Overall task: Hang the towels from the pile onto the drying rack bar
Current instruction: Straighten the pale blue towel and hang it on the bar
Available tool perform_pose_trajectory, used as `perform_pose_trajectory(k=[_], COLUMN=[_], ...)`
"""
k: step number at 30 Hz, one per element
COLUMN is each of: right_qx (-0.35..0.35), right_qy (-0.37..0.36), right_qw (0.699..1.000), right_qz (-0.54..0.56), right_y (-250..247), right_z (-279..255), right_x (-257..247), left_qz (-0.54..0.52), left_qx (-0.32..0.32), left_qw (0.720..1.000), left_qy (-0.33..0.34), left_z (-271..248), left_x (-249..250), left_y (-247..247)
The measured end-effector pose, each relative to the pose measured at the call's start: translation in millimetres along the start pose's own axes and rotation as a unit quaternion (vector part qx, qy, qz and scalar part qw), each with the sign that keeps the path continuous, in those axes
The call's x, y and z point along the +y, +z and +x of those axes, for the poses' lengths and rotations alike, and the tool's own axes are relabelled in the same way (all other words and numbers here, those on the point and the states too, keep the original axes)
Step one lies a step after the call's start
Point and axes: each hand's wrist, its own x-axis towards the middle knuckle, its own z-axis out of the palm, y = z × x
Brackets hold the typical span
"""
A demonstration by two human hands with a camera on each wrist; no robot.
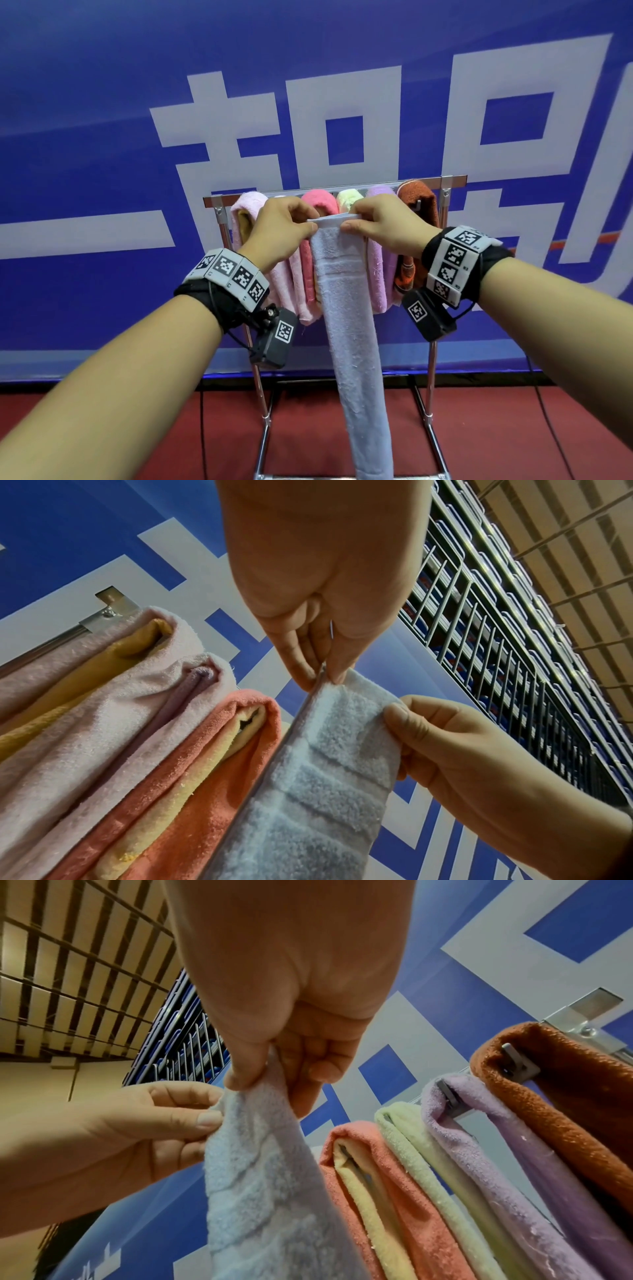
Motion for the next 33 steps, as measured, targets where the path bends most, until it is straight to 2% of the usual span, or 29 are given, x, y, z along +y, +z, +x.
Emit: perform_pose_trajectory(k=[4,11,15,24,28,33], right_qx=[0.004,0.036,0.033,0.053,0.067,0.058], right_qy=[0.011,0.045,0.052,0.086,0.076,0.072], right_qw=[1.000,0.990,0.990,0.977,0.973,0.972], right_qz=[0.015,0.128,0.123,0.188,0.209,0.215], right_y=[0,-2,-1,4,8,10], right_z=[-2,-5,-4,-2,0,3], right_x=[3,7,10,8,1,-5], left_qz=[-0.004,-0.015,-0.020,0.004,0.042,0.148], left_qx=[0.000,0.001,-0.007,-0.039,-0.071,-0.167], left_qw=[1.000,1.000,1.000,0.999,0.997,0.973], left_qy=[-0.002,-0.005,-0.004,0.003,0.000,0.052], left_z=[-1,-1,-2,2,4,7], left_x=[1,1,1,4,13,29], left_y=[2,1,0,-5,-5,5])
